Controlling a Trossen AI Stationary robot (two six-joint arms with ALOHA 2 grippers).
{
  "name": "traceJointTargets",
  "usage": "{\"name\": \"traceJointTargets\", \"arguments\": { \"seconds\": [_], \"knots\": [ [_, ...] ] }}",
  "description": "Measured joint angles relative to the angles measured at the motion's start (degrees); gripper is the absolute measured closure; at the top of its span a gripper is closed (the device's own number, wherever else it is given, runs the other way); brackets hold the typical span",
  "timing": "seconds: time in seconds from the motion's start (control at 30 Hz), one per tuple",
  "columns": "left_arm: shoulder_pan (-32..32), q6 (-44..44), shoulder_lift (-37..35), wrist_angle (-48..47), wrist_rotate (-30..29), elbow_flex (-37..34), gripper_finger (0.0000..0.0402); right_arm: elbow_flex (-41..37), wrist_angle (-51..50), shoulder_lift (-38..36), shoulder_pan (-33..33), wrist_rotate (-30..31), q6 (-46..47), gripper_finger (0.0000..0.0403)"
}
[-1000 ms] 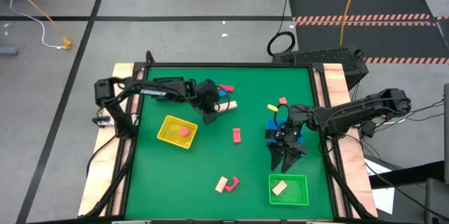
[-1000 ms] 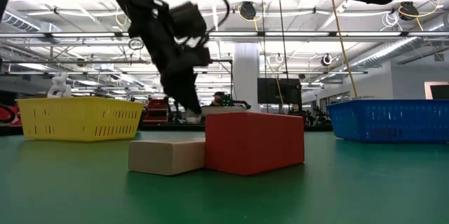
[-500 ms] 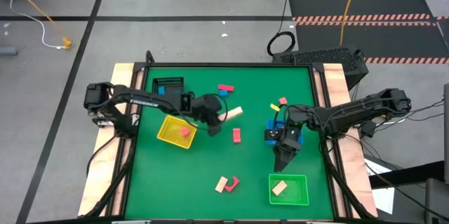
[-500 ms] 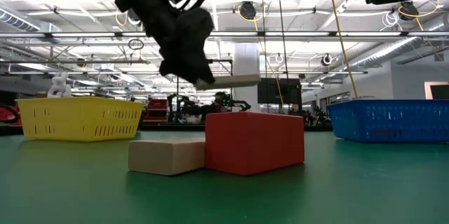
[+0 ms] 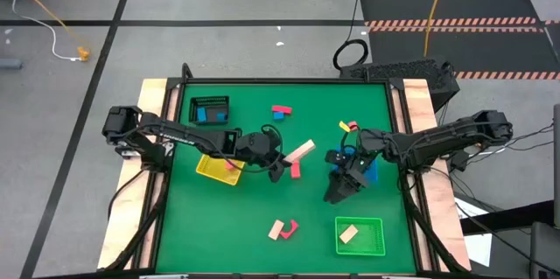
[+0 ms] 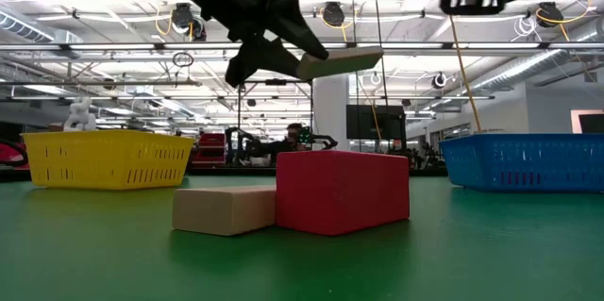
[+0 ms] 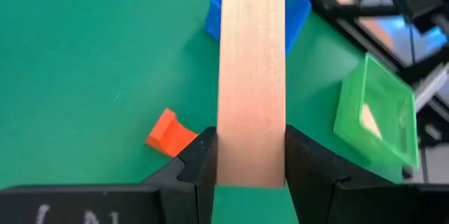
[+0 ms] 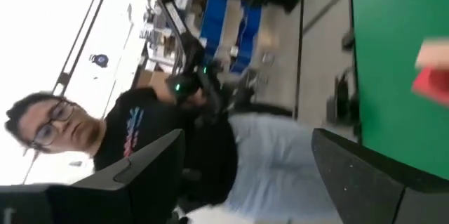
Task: Sort & place blocks by color
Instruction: Put the top beige rectangular block into the green basket
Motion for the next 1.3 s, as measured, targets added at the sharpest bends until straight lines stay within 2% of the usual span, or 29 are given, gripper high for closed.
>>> {"name": "traceJointTargets", "arguments": {
  "seconds": [0.1,0.33,0.53,0.8,0.93,1.3],
  "knots": [
    [-1.00,-2.97,0.00,0.70,-3.04,0.00,0.0270,-0.01,-0.17,-0.01,0.02,4.26,-2.30,0.0099],
    [-3.28,-7.90,0.00,0.47,-7.95,0.00,0.0271,-0.02,0.35,-0.02,-0.11,22.45,-10.91,0.0099],
    [-4.87,-8.47,0.00,0.54,-12.35,0.00,0.0270,-0.02,0.52,0.00,-0.08,35.98,-10.26,0.0099],
    [-5.09,-8.28,-0.02,1.32,-14.02,0.00,0.0270,-0.02,0.64,0.00,-0.11,48.17,-5.29,0.0099],
    [-5.09,-8.19,-0.02,1.32,-14.21,0.02,0.0270,-0.02,2.02,-0.02,-0.11,51.35,-1.92,0.0099],
    [-5.09,-7.13,-0.02,1.32,-14.90,0.02,0.0271,0.00,4.20,-0.01,-0.11,51.27,2.53,0.0099]
  ]
}}
